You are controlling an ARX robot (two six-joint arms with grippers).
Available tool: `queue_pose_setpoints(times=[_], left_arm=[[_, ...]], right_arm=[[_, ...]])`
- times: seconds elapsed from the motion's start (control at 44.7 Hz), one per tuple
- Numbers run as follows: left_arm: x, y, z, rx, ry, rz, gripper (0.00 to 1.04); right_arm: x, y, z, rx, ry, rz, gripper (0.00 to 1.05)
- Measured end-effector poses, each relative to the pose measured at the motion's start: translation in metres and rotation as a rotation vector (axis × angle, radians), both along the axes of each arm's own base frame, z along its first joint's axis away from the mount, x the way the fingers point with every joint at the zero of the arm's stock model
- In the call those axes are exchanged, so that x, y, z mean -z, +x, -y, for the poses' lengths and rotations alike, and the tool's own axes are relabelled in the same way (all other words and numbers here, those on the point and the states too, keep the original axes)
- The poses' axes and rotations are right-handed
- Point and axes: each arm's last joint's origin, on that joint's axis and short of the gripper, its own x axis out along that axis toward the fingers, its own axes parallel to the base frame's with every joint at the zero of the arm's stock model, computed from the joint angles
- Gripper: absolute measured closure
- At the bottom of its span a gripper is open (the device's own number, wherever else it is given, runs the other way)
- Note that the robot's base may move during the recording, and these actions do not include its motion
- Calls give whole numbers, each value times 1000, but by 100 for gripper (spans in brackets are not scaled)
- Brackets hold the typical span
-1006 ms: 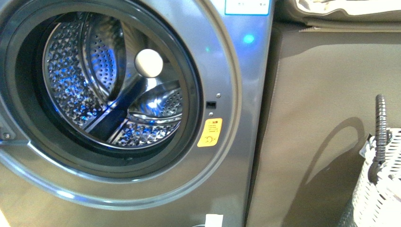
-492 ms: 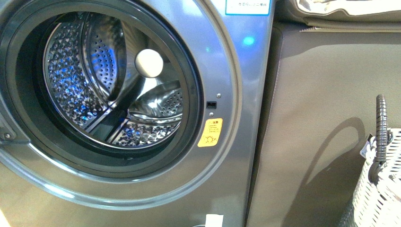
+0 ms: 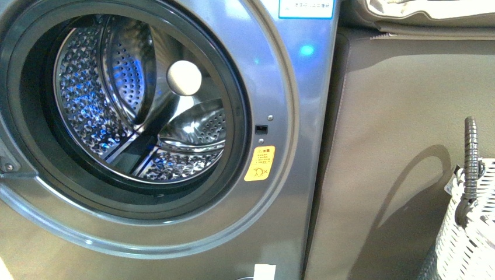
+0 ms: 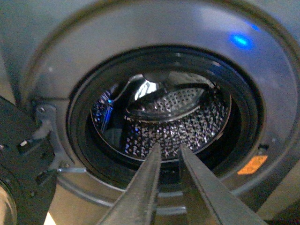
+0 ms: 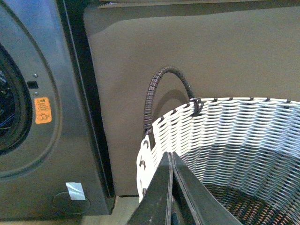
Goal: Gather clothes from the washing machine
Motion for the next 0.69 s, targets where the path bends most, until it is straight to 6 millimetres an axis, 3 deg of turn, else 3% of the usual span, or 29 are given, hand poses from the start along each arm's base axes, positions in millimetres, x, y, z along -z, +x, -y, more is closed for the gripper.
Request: queue_pose_setpoints(times=[0.089, 0.358, 0.693], left_arm=[[23, -5, -3, 7, 1, -14, 102], [82, -25, -13, 0, 5, -23, 101], [114, -39, -14, 0, 4, -20, 101]], right_arm=[[0, 0, 0, 0, 0, 0, 102], [0, 0, 0, 0, 0, 0, 102], [0, 0, 0, 0, 0, 0, 102]])
